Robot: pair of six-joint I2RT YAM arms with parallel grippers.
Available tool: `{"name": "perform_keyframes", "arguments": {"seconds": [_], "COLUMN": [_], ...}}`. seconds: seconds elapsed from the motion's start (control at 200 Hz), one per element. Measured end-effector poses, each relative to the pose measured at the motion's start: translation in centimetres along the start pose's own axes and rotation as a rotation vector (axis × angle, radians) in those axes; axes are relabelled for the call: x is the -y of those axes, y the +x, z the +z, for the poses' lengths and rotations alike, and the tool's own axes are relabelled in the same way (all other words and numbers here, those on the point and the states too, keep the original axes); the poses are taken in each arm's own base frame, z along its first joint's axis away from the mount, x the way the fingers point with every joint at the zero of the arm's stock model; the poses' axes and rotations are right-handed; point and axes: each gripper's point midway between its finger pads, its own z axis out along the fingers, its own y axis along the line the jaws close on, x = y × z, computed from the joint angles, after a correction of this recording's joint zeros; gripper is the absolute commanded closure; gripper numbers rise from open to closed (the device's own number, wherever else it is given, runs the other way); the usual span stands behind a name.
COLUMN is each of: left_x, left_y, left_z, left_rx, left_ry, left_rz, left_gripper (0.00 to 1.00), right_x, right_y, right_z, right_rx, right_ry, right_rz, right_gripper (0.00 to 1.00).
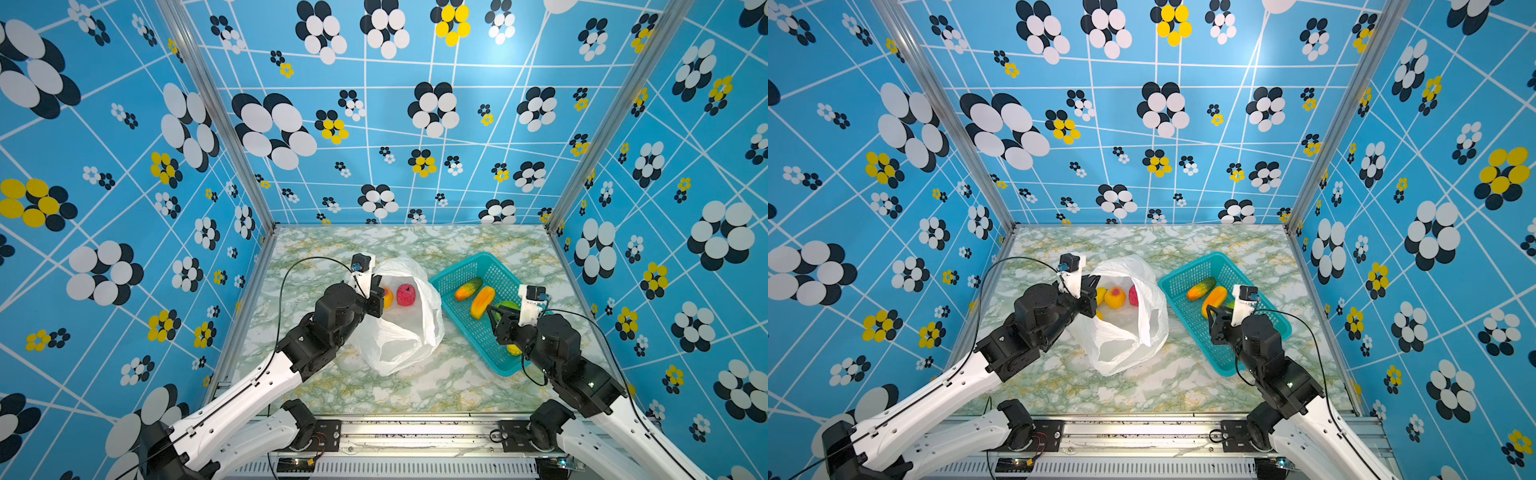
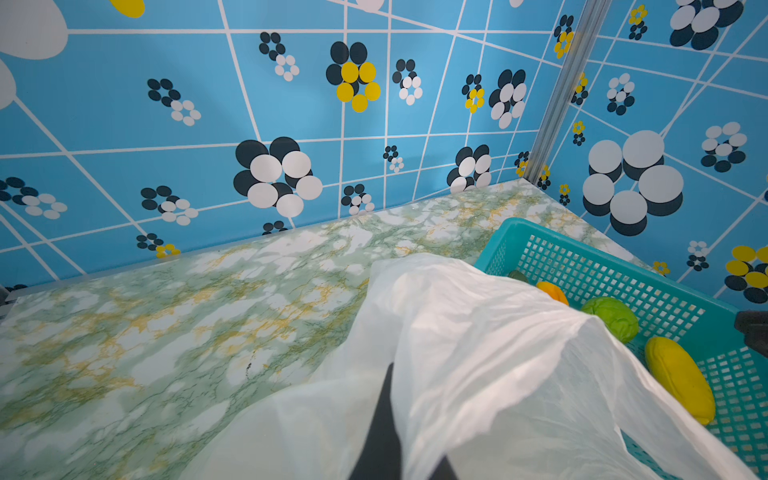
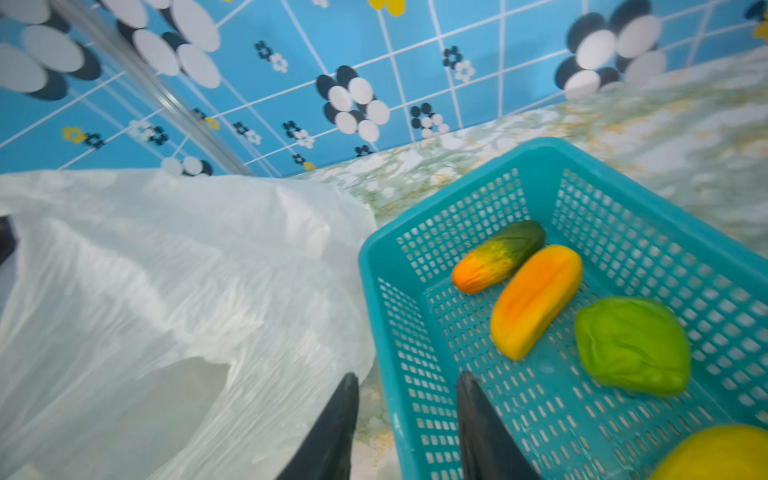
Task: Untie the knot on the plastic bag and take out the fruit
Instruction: 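Move the right gripper back into the bag opening held by the left gripper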
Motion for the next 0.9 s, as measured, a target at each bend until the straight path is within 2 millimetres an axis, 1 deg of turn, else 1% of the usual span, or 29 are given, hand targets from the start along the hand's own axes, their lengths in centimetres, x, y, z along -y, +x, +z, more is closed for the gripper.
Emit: {"name": "perform_keyframes", "arguments": {"seconds": [0.105,0.195,0.29,0.4,0.515,0.65,0.695,0.795,0.9], "left_x": [0.0,-0.1,-0.2,-0.2,-0.2,-0.2,-0.2,-0.2,-0.2], "left_y": [0.0,0.2,0.7,1.1,1.0,1.0,1.0,1.0,1.2], "left_z": [0.0,0.2,0.5,0.6,0.6,0.6,0.6,0.6,0.6], "left_rx": [-0.001,-0.008,-0.025,-0.041,-0.042,-0.043,-0.043,-0.044,-0.049], "left_ry": [0.0,-0.004,-0.009,-0.012,-0.013,-0.013,-0.013,-0.013,-0.013], "left_rz": [-0.003,-0.003,-0.001,0.001,0.001,0.0,-0.004,-0.008,-0.012], "left_gripper": [1.0,1.0,1.0,1.0,1.0,1.0,1.0,1.0,1.0], "right_x": [-4.3,-7.3,-9.5,-11.5,-13.2,-14.6,-14.7,-14.7,-13.9], "right_y": [0.7,1.9,3.9,7.0,9.9,12.1,12.8,14.4,16.1], "right_z": [-0.3,-0.6,-0.8,-0.6,-0.6,-0.2,0.1,1.3,3.1], "right_rx": [-0.021,-0.038,-0.077,-0.145,-0.215,-0.262,-0.277,-0.311,-0.341], "right_ry": [-0.177,-0.306,-0.404,-0.489,-0.554,-0.602,-0.602,-0.577,-0.507], "right_rz": [-0.076,-0.14,-0.206,-0.288,-0.356,-0.408,-0.421,-0.451,-0.479], "right_gripper": [0.61,0.62,0.63,0.63,0.63,0.63,0.64,0.69,0.69]}}
